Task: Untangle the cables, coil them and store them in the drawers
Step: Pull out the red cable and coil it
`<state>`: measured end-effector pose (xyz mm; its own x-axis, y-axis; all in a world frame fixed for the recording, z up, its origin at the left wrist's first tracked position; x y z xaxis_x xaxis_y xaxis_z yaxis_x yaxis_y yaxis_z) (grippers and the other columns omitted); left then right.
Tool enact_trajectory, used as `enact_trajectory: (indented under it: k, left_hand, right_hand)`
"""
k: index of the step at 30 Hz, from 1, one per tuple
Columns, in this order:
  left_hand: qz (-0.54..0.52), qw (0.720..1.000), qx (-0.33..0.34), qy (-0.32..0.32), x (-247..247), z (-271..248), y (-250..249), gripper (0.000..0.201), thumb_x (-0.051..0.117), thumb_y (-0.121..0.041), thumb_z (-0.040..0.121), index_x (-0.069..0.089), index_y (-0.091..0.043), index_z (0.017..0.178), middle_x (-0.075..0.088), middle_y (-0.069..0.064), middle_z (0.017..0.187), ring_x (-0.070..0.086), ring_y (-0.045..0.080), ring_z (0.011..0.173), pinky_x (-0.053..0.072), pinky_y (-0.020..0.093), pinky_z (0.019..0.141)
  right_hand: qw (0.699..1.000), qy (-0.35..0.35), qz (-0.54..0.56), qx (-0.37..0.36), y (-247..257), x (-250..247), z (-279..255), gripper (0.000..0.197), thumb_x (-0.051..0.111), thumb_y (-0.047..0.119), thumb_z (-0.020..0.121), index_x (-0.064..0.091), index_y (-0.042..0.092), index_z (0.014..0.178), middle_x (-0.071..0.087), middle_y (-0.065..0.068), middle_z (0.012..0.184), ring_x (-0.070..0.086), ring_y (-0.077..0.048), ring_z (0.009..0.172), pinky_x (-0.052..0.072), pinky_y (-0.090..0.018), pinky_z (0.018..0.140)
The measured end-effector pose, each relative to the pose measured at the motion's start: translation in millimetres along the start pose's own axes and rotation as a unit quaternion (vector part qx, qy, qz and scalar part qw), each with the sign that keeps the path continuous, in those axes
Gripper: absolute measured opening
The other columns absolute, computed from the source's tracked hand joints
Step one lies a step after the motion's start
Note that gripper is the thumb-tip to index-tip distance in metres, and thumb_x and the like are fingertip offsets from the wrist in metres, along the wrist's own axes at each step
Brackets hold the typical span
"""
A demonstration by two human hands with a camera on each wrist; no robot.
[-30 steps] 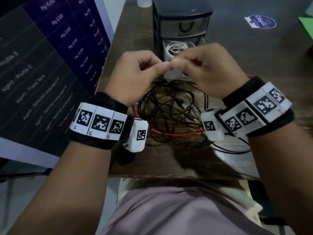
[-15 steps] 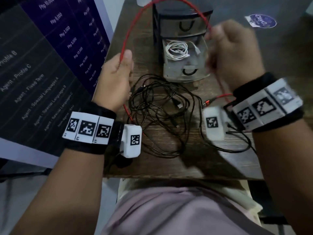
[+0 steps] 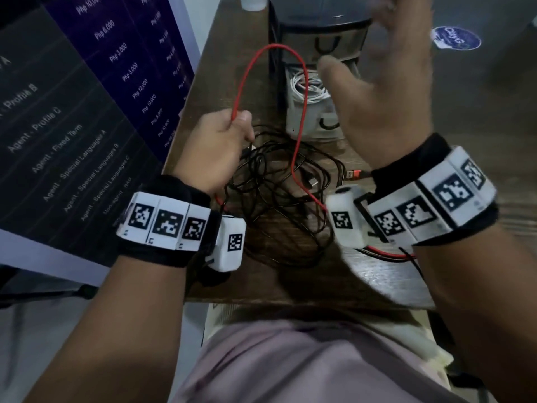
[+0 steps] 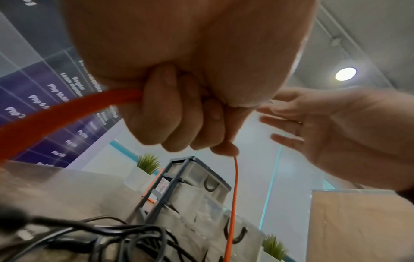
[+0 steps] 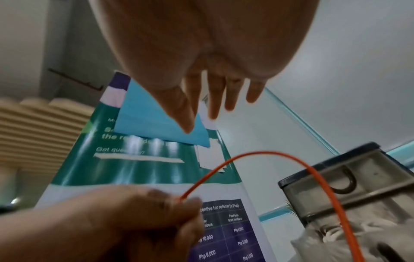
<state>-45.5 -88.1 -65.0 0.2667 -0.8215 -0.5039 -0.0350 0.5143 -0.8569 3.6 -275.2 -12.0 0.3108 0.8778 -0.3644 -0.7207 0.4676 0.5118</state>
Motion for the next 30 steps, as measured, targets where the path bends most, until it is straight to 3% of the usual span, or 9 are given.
enact_trajectory:
  k: [2, 5, 9, 12, 14, 18, 22, 25, 30]
  left_hand:
    - [0.028, 0.999, 0.005, 0.037, 8.1, -0.7, -5.7, 0.039, 0.044, -0.032, 0.104, 0.058, -0.023, 0.069, 0.05, -0.015, 0.047, 0.043, -0.003, 0.045, 0.034, 0.019, 0.052]
    - [0.028, 0.996, 0.045, 0.074, 12.0, -5.4, -16.9, 0.034, 0.047, -0.027, 0.103, 0.061, -0.023, 0.071, 0.054, -0.013, 0.055, 0.046, -0.002, 0.051, 0.035, 0.02, 0.054]
    - [0.027, 0.99, 0.105, 0.09, 5.0, -8.3, -18.9, 0.027, 0.052, -0.02, 0.095, 0.069, -0.02, 0.075, 0.071, 0.002, 0.076, 0.065, 0.02, 0.076, 0.05, 0.038, 0.072]
    - [0.005, 0.994, 0.088, 0.071, 0.6, -9.5, -11.5, 0.029, 0.054, -0.029, 0.097, 0.069, -0.022, 0.074, 0.063, -0.001, 0.065, 0.057, 0.012, 0.059, 0.046, 0.031, 0.058]
    - [-0.016, 0.998, 0.051, 0.043, -1.9, -10.3, -5.2, 0.032, 0.052, -0.032, 0.1, 0.066, -0.022, 0.073, 0.048, -0.01, 0.05, 0.043, 0.003, 0.043, 0.034, 0.021, 0.045]
    - [-0.045, 0.998, 0.028, 0.023, -3.7, -10.9, -0.1, 0.04, 0.047, -0.036, 0.103, 0.059, -0.022, 0.067, 0.043, -0.011, 0.048, 0.039, 0.006, 0.043, 0.031, 0.022, 0.045]
    - [-0.108, 0.994, 0.011, 0.033, -0.5, -11.1, -3.6, 0.038, 0.041, -0.029, 0.106, 0.06, -0.018, 0.075, 0.044, -0.01, 0.05, 0.038, 0.005, 0.043, 0.03, 0.018, 0.043]
    - [-0.133, 0.989, 0.012, 0.059, 5.7, -12.3, -5.9, 0.028, 0.039, -0.017, 0.106, 0.064, -0.018, 0.093, 0.049, -0.004, 0.051, 0.039, 0.01, 0.044, 0.03, 0.023, 0.043]
    - [-0.227, 0.97, 0.038, 0.082, 7.6, -18.1, -14.9, 0.024, 0.041, -0.018, 0.104, 0.063, -0.021, 0.093, 0.042, -0.006, 0.059, 0.027, 0.011, 0.045, 0.018, 0.025, 0.041]
  right_hand:
    - [0.993, 0.098, -0.006, -0.069, 11.7, 5.5, 1.5, 0.042, 0.061, 0.013, 0.085, 0.057, 0.003, 0.126, 0.057, -0.014, 0.129, 0.051, -0.028, 0.126, 0.04, -0.04, 0.107]
    - [0.95, 0.297, -0.079, -0.056, 14.3, 25.7, -5.5, 0.033, 0.054, 0.025, 0.094, 0.062, 0.026, 0.125, 0.059, 0.0, 0.131, 0.045, -0.02, 0.133, 0.022, -0.051, 0.118]
    - [0.919, 0.391, -0.055, 0.015, 5.0, 35.7, -11.6, 0.027, 0.05, 0.036, 0.1, 0.07, 0.019, 0.102, 0.067, -0.001, 0.093, 0.06, -0.016, 0.092, 0.042, -0.029, 0.087]
    - [0.931, 0.356, -0.071, 0.034, -2.3, 29.0, -9.9, 0.034, 0.045, 0.038, 0.103, 0.067, 0.017, 0.087, 0.058, 0.006, 0.08, 0.052, -0.008, 0.076, 0.033, -0.021, 0.064]
    - [0.961, 0.26, -0.033, 0.094, -9.0, 21.5, -3.6, 0.032, 0.042, 0.037, 0.104, 0.058, 0.025, 0.079, 0.048, 0.013, 0.071, 0.045, -0.001, 0.065, 0.033, -0.015, 0.059]
    - [0.984, 0.113, 0.004, 0.138, -19.6, 7.9, 8.8, 0.031, 0.04, 0.037, 0.104, 0.051, 0.031, 0.076, 0.052, 0.011, 0.071, 0.057, -0.019, 0.067, 0.048, -0.035, 0.061]
    - [0.979, 0.17, -0.05, 0.103, -22.3, 12.4, 3.1, 0.022, 0.05, 0.011, 0.098, 0.065, 0.018, 0.112, 0.059, 0.014, 0.099, 0.055, -0.003, 0.092, 0.046, -0.013, 0.083]
    - [0.976, 0.212, -0.05, 0.012, -11.9, 19.3, -3.3, 0.04, 0.056, 0.006, 0.09, 0.062, 0.021, 0.127, 0.058, 0.006, 0.125, 0.053, -0.009, 0.119, 0.042, -0.025, 0.105]
    - [0.961, 0.272, 0.057, 0.013, -4.5, 31.1, -9.0, 0.024, 0.054, 0.023, 0.097, 0.071, 0.019, 0.114, 0.068, 0.001, 0.105, 0.06, -0.008, 0.098, 0.044, -0.019, 0.088]
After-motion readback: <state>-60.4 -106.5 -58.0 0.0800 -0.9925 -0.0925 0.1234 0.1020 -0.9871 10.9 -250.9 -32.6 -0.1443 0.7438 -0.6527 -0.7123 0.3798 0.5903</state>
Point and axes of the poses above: each hand's wrist, its own z-axis towards the middle knuckle, its own x-axis out of the palm, y = z × x, the point moved 2 cm from there along z, towards the middle knuckle
